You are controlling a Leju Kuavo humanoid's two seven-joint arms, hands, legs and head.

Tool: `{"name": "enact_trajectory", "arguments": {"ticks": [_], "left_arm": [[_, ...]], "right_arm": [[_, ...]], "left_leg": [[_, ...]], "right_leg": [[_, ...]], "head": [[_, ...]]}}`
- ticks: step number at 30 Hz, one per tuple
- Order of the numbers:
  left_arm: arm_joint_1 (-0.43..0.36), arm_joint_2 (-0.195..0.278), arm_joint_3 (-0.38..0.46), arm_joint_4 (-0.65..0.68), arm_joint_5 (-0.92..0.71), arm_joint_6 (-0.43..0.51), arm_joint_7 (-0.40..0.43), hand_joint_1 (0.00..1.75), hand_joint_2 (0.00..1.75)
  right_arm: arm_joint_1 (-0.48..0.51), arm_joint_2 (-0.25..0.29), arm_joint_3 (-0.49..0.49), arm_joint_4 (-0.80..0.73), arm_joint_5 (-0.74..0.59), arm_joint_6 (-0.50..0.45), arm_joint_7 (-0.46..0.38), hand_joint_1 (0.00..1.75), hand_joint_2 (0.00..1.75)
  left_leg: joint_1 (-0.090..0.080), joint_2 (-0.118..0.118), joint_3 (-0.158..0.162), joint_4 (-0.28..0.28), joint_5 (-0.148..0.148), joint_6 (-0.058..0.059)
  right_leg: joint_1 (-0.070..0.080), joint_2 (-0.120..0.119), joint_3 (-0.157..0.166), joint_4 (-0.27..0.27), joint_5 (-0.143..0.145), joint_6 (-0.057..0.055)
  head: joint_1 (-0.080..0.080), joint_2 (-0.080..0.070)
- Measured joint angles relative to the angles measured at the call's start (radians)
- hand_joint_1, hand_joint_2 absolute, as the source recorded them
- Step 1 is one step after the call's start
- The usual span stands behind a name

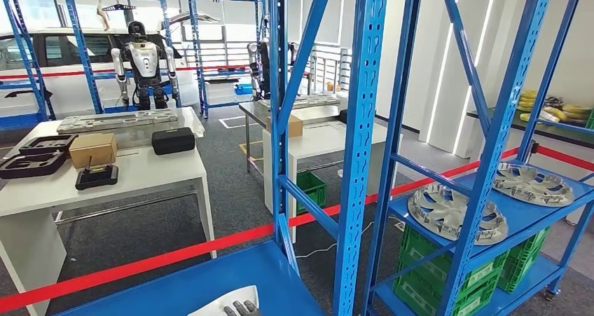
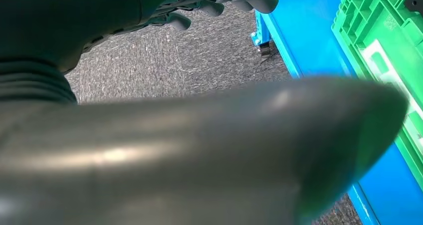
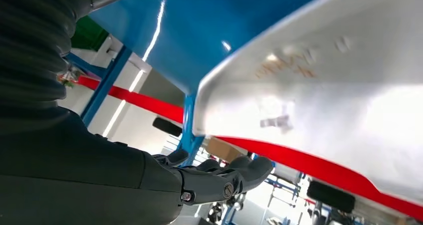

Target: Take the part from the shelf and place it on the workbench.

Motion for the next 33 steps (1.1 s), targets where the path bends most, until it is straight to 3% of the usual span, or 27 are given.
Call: {"name": "enact_trajectory", "arguments": {"ticks": [15,26,33], "left_arm": [[0.007,-0.002,0.0,0.0,0.005,0.0,0.003,0.0,0.0],[0.012,-0.011,0.0,0.0,0.004,-0.006,0.007,0.0,0.0],[0.013,-0.014,0.0,0.0,0.004,-0.009,0.006,0.0,0.0]], "right_arm": [[0.012,-0.037,0.015,0.005,0.119,0.012,0.014,0.0,1.75],[0.008,-0.058,0.083,0.007,0.211,-0.014,0.035,0.0,1.75],[0.006,-0.062,0.128,0.007,0.242,-0.107,-0.013,0.0,1.75]], "left_leg": [[0.0,0.0,0.0,0.0,0.0,0.0],[0.0,0.0,-0.002,0.0,0.0,0.0],[0.0,0.0,-0.008,0.0,-0.001,0.001]], "right_leg": [[0.0,0.0,0.0,0.0,0.0,0.0],[0.0,0.0,0.0,0.0,0.0,0.0],[0.0,0.0,0.0,0.0,0.0,0.0]], "head": [[0.0,0.0],[0.0,0.0],[0.0,0.0]]}}
